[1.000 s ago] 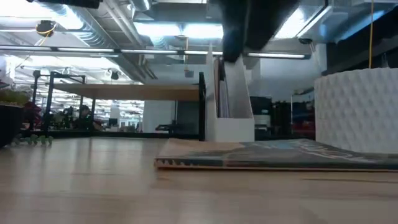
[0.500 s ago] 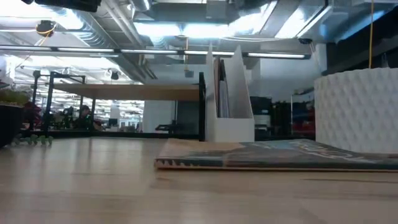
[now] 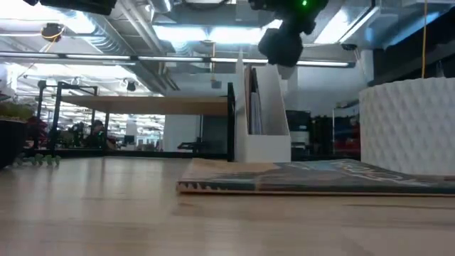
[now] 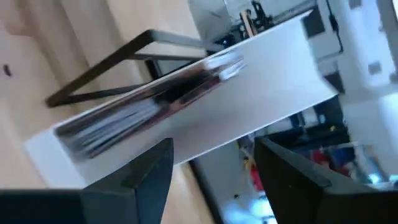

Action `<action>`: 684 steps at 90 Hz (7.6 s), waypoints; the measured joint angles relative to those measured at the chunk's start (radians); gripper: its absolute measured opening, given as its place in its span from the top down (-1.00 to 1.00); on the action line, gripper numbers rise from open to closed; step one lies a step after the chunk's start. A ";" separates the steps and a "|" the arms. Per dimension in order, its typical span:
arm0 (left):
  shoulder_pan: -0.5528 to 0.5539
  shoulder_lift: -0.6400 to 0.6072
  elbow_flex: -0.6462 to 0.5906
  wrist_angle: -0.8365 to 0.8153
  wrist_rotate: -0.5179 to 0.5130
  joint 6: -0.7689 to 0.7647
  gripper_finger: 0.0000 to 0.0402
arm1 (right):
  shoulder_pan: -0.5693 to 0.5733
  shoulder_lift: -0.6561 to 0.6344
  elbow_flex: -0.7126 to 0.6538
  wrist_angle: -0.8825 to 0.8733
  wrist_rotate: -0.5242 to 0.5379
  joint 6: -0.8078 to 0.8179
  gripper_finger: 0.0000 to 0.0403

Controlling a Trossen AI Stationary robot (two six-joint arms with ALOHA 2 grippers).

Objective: Stock shelves
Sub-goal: Remove the purple book from the white bookshelf, then remove the brown book from the white bookshelf

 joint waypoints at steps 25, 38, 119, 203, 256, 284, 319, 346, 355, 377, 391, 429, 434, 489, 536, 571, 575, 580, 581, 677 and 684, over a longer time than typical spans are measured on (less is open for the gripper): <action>0.000 0.000 0.000 0.002 0.001 -0.002 -0.19 | -0.115 -0.333 -0.076 0.405 -0.648 -0.431 -0.03; 0.000 0.000 0.000 0.004 0.002 -0.003 -0.19 | -0.173 -0.476 -0.304 0.774 -0.825 -0.445 -0.03; 0.023 0.000 0.000 0.022 0.005 0.020 -0.19 | -0.306 -0.241 -0.594 1.369 -0.307 -0.372 -0.02; 0.023 0.000 0.000 0.022 0.009 0.023 -0.19 | -0.112 -0.255 -0.233 1.438 0.039 -0.874 0.99; 0.023 0.000 0.000 0.022 0.003 0.023 -0.19 | 0.395 -0.179 -0.061 1.037 -0.062 -0.697 1.00; 0.024 0.000 0.000 0.022 -0.001 0.023 -0.19 | 0.377 -0.042 0.242 0.121 -0.290 0.037 1.00; 0.042 0.000 0.001 0.022 -0.001 0.025 -0.19 | 0.272 0.338 0.669 -0.285 -0.519 0.080 1.00; 0.043 0.000 0.001 0.020 0.001 0.032 -0.19 | 0.239 0.527 0.752 -0.288 -0.752 0.091 1.00; 0.045 0.000 0.001 0.021 0.001 0.033 -0.19 | 0.233 0.537 0.755 -0.254 -0.855 0.137 1.00; 0.050 0.000 0.001 0.024 0.003 0.045 -0.19 | 0.215 0.542 0.753 -0.108 -0.875 0.230 1.00; 0.050 0.000 0.001 0.026 0.023 0.044 -0.19 | 0.198 0.550 0.747 -0.026 -0.894 0.294 1.00; 0.049 0.000 0.000 0.028 0.061 0.042 -0.19 | 0.188 0.595 0.745 0.114 -0.912 0.296 0.75; 0.049 0.000 -0.007 0.033 0.062 0.042 -0.19 | 0.191 0.597 0.745 0.134 -0.911 0.275 0.68; 0.060 0.000 -0.115 0.252 0.360 0.111 -0.19 | 0.360 0.474 0.739 -0.155 -0.857 0.087 -0.17; 0.383 0.079 -0.193 0.821 1.084 0.585 -0.19 | 0.369 0.448 0.135 -0.178 -0.983 0.211 0.28; 0.447 0.141 -0.219 1.010 1.120 0.655 -0.19 | 0.324 0.414 0.125 -0.011 -0.869 0.099 0.34; 0.447 0.140 -0.219 1.009 1.121 0.655 -0.19 | 0.319 0.414 0.131 0.002 -0.907 0.098 0.34; 0.444 0.140 -0.219 1.009 1.120 0.652 -0.19 | 0.319 0.414 0.132 0.008 -0.939 0.098 0.34; 0.443 0.140 -0.219 1.009 1.120 0.650 -0.19 | 0.319 0.414 0.132 0.008 -0.943 0.098 0.34; 0.327 0.001 -0.216 0.962 1.087 0.553 -0.19 | 0.531 0.269 0.134 0.032 -0.683 0.401 0.34; 0.323 0.001 -0.216 0.964 1.069 0.545 -0.19 | 0.526 0.269 0.134 0.027 -0.691 0.390 0.34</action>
